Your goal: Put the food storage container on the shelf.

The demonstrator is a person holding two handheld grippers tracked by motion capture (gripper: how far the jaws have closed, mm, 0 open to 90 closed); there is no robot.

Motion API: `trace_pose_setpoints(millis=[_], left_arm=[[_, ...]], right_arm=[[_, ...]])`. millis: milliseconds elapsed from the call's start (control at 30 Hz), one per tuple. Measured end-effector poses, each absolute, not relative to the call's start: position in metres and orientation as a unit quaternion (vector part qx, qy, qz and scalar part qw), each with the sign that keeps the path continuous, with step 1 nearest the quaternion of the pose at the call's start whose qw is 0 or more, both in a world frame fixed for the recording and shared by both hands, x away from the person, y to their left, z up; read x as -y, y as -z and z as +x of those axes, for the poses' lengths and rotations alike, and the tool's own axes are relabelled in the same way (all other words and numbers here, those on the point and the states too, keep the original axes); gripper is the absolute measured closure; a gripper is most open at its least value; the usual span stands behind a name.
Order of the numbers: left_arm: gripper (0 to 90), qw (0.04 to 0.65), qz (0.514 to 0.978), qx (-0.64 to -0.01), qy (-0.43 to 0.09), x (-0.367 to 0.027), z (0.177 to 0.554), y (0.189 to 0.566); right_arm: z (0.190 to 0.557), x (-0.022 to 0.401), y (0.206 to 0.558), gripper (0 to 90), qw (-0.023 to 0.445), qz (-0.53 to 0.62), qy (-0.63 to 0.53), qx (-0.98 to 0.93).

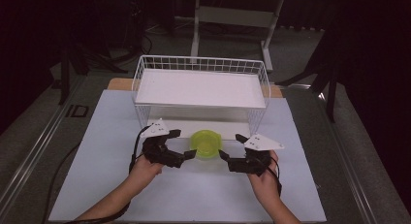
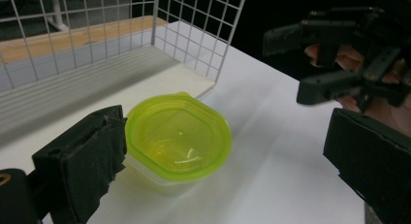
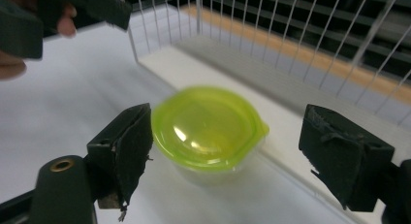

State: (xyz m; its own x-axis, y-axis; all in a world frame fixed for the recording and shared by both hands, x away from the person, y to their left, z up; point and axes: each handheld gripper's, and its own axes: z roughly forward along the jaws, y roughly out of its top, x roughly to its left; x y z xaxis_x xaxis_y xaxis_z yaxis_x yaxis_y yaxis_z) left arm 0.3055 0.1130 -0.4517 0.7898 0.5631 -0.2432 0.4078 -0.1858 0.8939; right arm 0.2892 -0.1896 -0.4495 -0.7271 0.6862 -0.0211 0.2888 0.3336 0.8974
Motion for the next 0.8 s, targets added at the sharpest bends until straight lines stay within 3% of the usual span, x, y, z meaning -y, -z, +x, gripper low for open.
trace_pose_setpoints(millis=[100, 233, 467, 633, 700, 800], left_arm=[[2.6, 0.554, 0.762, -0.330, -0.055, -0.111, 0.316, 0.458], [2.7, 0.535, 0.768, -0.351, -0.031, -0.106, 0.331, 0.469], [5.5, 0.493, 0.785, -0.373, -0.040, -0.097, 0.341, 0.483], [16.3, 0.477, 0.781, -0.401, -0.040, -0.096, 0.345, 0.489], [16.6, 0.464, 0.783, -0.413, -0.031, -0.096, 0.348, 0.492], [24.4, 0.461, 0.775, -0.432, -0.022, -0.098, 0.351, 0.496]], right_arm=[[0.295, 0.186, 0.455, 18.9, 0.191, 0.319, -0.487, -0.790], [0.306, 0.182, 0.460, 11.9, 0.165, 0.342, -0.487, -0.786], [0.323, 0.171, 0.469, 10.5, 0.155, 0.380, -0.468, -0.783], [0.334, 0.174, 0.474, 16.5, 0.151, 0.400, -0.460, -0.779], [0.338, 0.174, 0.476, 23.5, 0.148, 0.403, -0.454, -0.781], [0.343, 0.175, 0.480, 28.4, 0.140, 0.411, -0.444, -0.784]])
